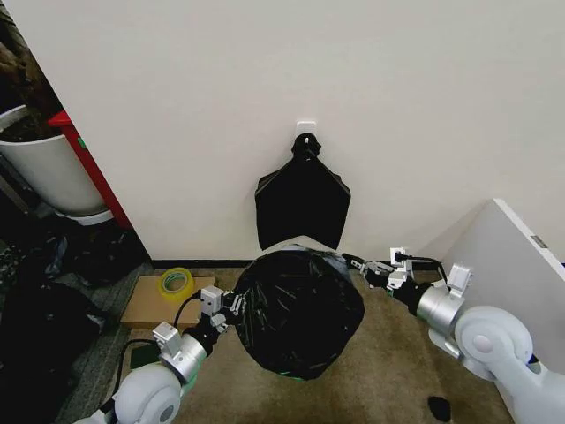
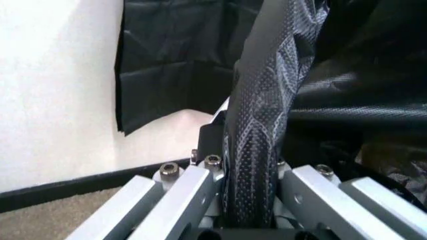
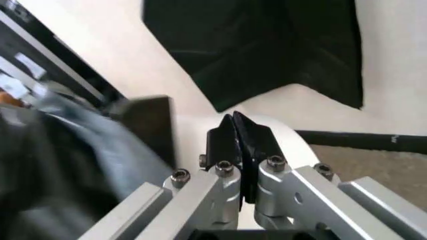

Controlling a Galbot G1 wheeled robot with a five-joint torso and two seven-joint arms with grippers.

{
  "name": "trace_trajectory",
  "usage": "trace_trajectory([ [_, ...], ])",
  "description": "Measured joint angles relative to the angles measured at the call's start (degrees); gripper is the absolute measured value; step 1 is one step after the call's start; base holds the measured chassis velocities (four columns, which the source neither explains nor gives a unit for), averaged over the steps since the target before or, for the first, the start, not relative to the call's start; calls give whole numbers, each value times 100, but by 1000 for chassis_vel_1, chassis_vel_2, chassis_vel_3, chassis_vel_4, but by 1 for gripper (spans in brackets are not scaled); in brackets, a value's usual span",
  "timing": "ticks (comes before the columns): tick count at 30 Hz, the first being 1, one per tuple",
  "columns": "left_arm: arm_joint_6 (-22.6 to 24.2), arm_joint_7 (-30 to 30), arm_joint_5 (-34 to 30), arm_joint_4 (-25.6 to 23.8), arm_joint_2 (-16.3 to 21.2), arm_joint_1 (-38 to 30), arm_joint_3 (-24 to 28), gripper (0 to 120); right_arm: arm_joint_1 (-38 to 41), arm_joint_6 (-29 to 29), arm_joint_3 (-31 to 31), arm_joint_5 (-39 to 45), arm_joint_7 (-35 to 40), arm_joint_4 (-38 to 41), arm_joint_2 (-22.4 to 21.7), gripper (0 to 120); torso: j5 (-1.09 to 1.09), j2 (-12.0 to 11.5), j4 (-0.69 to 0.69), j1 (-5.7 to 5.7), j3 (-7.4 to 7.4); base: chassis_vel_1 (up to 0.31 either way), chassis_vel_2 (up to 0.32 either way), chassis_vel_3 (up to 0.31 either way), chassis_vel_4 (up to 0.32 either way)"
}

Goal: Place the garbage bag over the trash bin.

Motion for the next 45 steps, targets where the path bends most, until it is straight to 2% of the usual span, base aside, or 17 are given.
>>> trace_trajectory([
  [3,2,-1,9,-18,0,2,-4,1,2,-2,19,-6,-20,-26,2,0,0,0,0,0,0,0,0,0,0],
  [7,-1,-8,9,8,2,16,-32,1,-125,21,239,389,-158,82,-18,1,0,0,-1,0,0,0,0,0,0],
  [8,-2,-8,8,25,2,18,-35,1,-172,30,313,599,-202,111,-39,8,-1,0,-1,0,0,0,0,0,0],
  [9,-2,-8,8,25,2,18,-35,1,-172,30,313,599,-202,111,-39,8,-1,0,-1,0,0,0,0,0,0],
  [10,-5,-9,2,49,1,16,-38,1,-228,58,392,835,-277,137,-57,15,-1,0,0,0,0,0,0,0,0],
  [14,-7,-14,-17,73,-1,3,-38,1,-294,76,451,1056,-377,172,-62,25,-1,0,-1,0,0,0,0,0,0],
  [15,-7,-16,-35,85,-1,-10,-38,1,-325,79,457,1102,-461,207,-44,37,-1,0,-1,0,0,0,0,0,0],
  [16,-7,-22,-40,91,0,-17,-37,1,-338,79,453,1100,-515,235,-22,43,0,0,-1,0,0,0,0,0,0],
  [19,2,-40,-41,98,2,-27,-37,1,-348,68,427,1052,-571,268,5,49,-1,0,-1,0,0,0,0,0,0],
  [22,14,-55,-56,96,7,-28,-39,1,-349,53,343,837,-647,264,23,37,-1,0,0,0,0,0,0,0,0],
  [23,14,-55,-56,96,7,-28,-39,1,-349,53,343,837,-647,264,23,37,-1,0,0,0,0,0,0,0,0],
  [27,17,-57,-64,83,11,-17,-40,1,-308,50,306,760,-647,242,49,19,0,0,0,0,0,0,0,0,0],
  [28,17,-57,-64,83,11,-17,-40,1,-308,50,306,760,-647,242,49,19,0,0,0,0,0,0,0,0,0],
  [31,28,-66,-72,79,1,-21,-35,1,-318,47,304,722,-646,241,47,2,0,0,0,0,0,0,0,0,0],
  [45,39,-79,-78,3,-18,17,-36,1,-247,133,167,481,-554,274,120,0,-1,0,-1,0,0,0,0,0,0],
])
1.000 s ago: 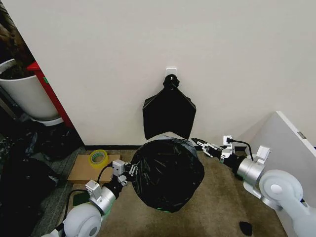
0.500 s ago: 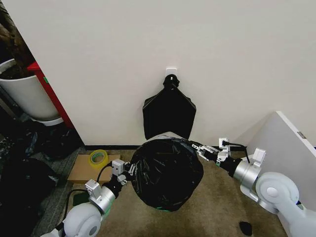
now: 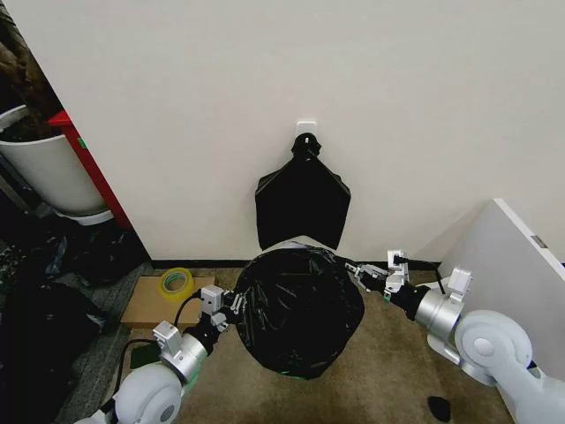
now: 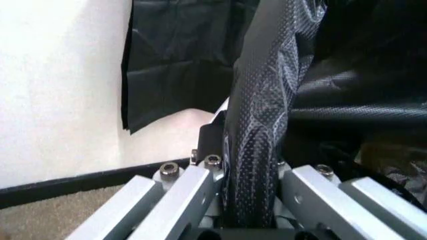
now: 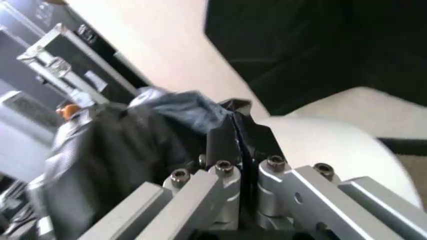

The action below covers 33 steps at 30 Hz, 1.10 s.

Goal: Place the garbage bag over the trash bin.

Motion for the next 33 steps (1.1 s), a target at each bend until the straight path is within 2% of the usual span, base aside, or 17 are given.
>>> trace_trajectory([
  [3,5,-1,1,-47,-8,19,0,1,183,78,-118,-106,337,-150,55,0,1,0,0,0,0,0,0,0,0],
  [15,18,0,85,-194,-2,63,39,1,395,32,-373,-679,665,-581,55,0,0,0,1,0,0,0,0,0,0],
  [23,204,-190,-11,-193,-38,64,19,1,275,82,-79,-422,718,-422,30,0,0,0,0,0,0,0,0,0,0],
  [24,650,-677,-264,-217,-105,24,13,1,214,122,64,-291,821,-266,19,10,0,0,1,0,0,0,0,0,0],
  [25,934,-1089,-476,-223,-160,-28,7,1,140,148,143,-305,894,-107,21,13,0,0,1,0,0,0,0,0,0],
  [26,934,-1089,-476,-223,-160,-28,7,1,140,148,143,-305,894,-107,21,13,0,0,1,0,0,0,0,0,0],
  [27,1058,-1288,-583,-223,-188,-55,2,1,106,158,164,-346,914,-41,27,16,0,0,1,0,0,0,0,0,0],
  [28,1330,-1732,-848,-223,-255,-112,-23,1,-16,194,195,-568,977,228,58,22,-1,0,-1,0,0,0,0,0,0],
  [30,1448,-1937,-986,-232,-291,-122,-44,1,-86,194,184,-734,1030,430,83,26,0,0,-1,0,0,0,0,0,0],
  [33,1806,-2458,-1426,-363,-395,-158,-17,1,-286,-207,-191,-1321,1595,1458,242,39,-2,0,2,-1,-1,0,0,0,0],
])
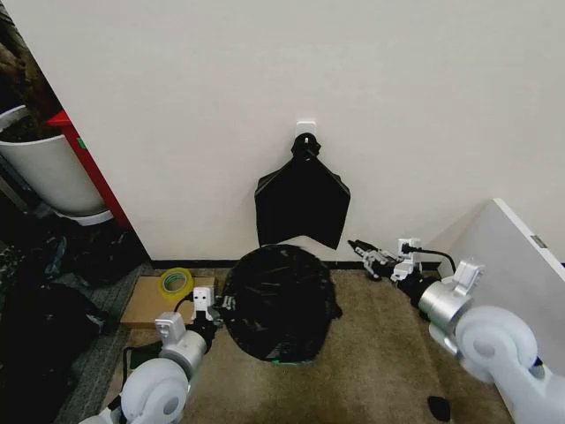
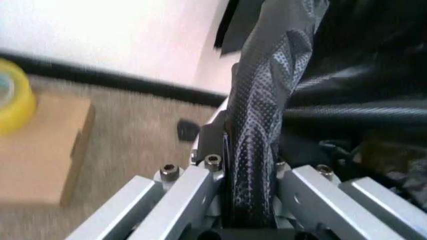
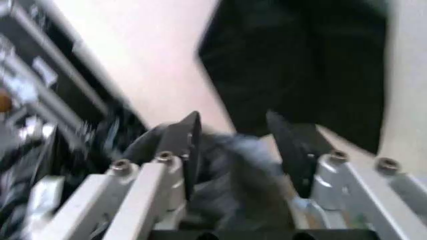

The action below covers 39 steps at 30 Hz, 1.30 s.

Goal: Place the garbage bag over the trash bin.

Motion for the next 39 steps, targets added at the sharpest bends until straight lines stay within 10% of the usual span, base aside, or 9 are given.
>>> trace_trajectory([
  [13,305,-536,81,135,-275,-415,415,1,318,-1136,-1689,-1218,1062,185,456,0,3,0,-3,0,1,0,0,0,0],
  [39,-47,-143,2250,115,-236,-257,988,1,2156,-1526,-4451,-1915,3757,-2623,1935,0,1,0,-1,1,1,0,0,0,0],
])
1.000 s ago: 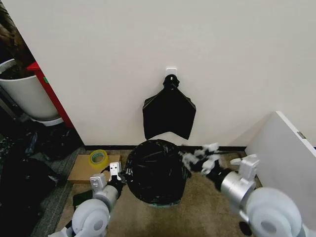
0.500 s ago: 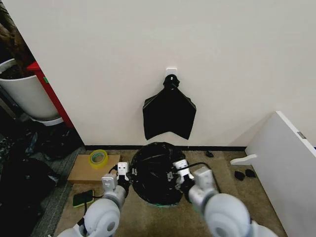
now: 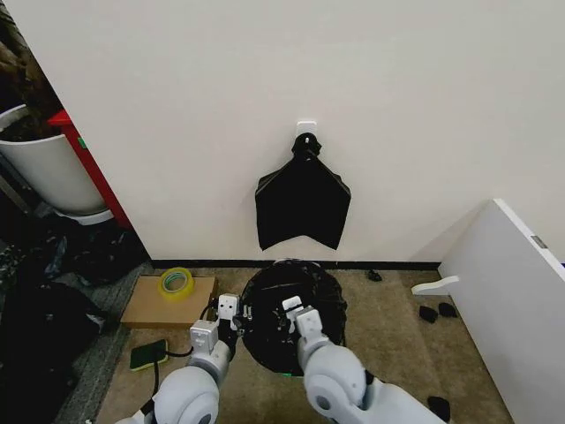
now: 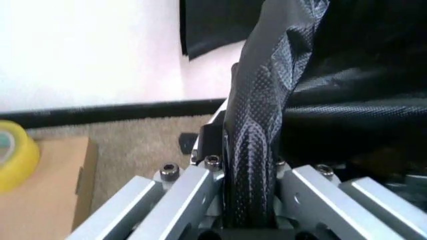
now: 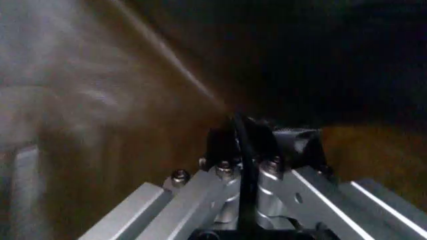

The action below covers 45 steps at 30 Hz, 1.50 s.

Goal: Place the garbage bag over the trash bin.

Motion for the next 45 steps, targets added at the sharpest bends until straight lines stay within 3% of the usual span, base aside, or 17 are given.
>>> trace_trajectory([
  [6,-91,130,257,-96,13,90,-10,1,218,10,-88,59,155,-525,222,0,0,0,-1,0,0,0,0,0,0],
  [12,-129,180,284,-173,65,137,-32,1,286,33,155,-168,-418,-906,288,0,0,0,-1,0,0,0,0,0,0],
  [17,-140,189,285,-197,84,135,-40,1,271,32,94,-226,-390,-962,159,0,-1,0,-1,0,0,0,0,0,0],
  [25,-140,223,322,-222,130,202,-30,1,489,41,-9,-204,-417,-995,400,0,1,0,2,0,0,0,0,0,0],
  [33,-191,253,284,-302,218,198,-52,1,309,37,-8,-5,-310,-914,-62,0,1,0,-2,0,0,0,0,0,0],
  [45,-215,279,294,-416,210,341,-77,1,477,41,-4,-98,-439,-1014,177,0,1,0,1,-1,0,0,0,0,0],
])
